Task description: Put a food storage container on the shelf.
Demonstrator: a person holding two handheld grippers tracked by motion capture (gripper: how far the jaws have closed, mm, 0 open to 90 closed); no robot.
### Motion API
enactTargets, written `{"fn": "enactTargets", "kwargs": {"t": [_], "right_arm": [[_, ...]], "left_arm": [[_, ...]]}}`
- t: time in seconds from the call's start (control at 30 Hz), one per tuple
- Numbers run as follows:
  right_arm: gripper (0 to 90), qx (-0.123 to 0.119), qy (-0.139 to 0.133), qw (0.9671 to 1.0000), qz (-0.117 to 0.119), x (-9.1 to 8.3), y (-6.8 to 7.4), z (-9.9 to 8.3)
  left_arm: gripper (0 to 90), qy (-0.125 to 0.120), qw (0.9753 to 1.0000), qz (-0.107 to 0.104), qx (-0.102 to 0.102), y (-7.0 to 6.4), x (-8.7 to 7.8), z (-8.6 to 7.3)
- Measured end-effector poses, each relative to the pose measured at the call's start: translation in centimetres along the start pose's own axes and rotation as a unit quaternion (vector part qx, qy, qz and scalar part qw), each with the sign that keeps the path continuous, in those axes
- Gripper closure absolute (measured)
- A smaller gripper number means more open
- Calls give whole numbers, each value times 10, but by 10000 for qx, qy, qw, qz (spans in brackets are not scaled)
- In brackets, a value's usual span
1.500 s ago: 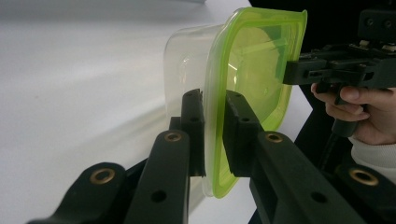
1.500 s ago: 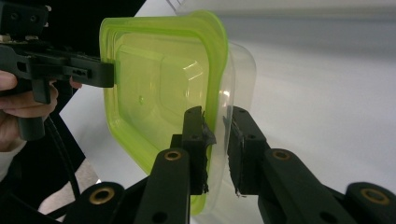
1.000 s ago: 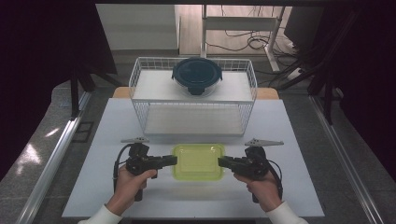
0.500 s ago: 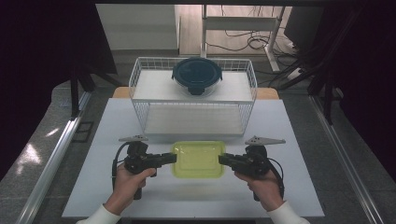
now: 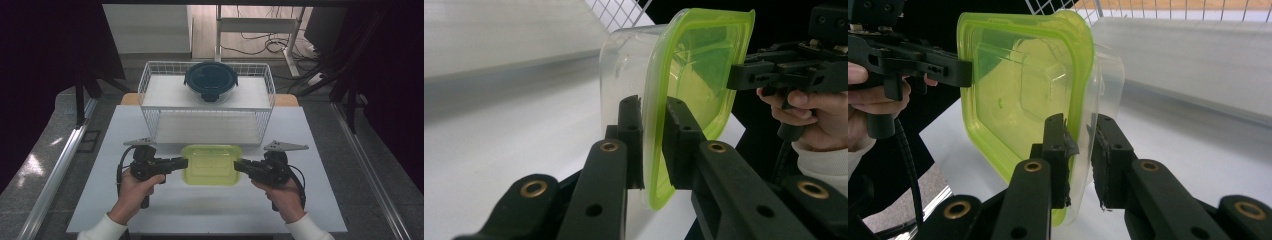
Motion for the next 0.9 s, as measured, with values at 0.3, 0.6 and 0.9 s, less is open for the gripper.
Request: {"fn": "enactTargets", "kwargs": {"t": [0.3,0.6,0.9], "right_arm": [[769,-74,-121,9999,-25,-7,2,11],[769,-200,-221,9995,-58,-13,6,28],[769,-291,-304,9991,-44,-14,8,39]], "left_arm": [[799,-75,9999,6,138,-8,-4,16],[799,-177,9997,-18,191,-12,-8,31],[800,-234,9995,-40,210,-11,-12,40]]}}
Point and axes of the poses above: each handheld gripper's, and its own axes: x roughly forward along the jaws, z roughly out of its top, y roughly to its left, the point moved 2 cm from there along x, roughly forward along the jaws, and after that the axes turned 1 degree about -y, right-handed, at the moved point
